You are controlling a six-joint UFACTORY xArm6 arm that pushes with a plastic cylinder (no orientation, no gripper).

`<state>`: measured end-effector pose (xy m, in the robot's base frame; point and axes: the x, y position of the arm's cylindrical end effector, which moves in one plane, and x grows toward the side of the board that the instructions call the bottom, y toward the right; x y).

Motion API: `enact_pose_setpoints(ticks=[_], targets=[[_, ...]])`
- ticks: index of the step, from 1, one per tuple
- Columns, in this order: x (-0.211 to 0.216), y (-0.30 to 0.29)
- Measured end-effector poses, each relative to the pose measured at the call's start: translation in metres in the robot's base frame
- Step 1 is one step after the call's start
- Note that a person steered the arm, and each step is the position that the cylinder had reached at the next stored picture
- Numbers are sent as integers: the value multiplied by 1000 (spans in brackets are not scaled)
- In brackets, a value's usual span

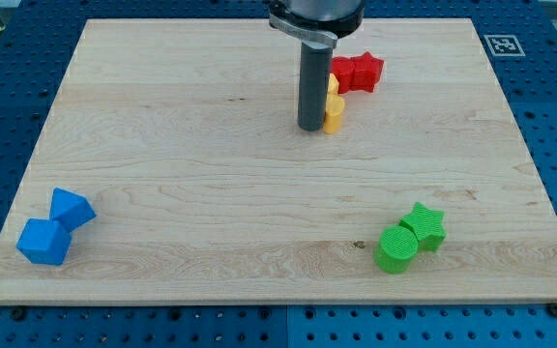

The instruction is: Move your arm to the bottom right

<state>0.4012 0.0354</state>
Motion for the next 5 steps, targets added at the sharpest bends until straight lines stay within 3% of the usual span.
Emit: enact_pose_setpoints(ticks=[3, 5], targets=[[39, 0], [39, 3]])
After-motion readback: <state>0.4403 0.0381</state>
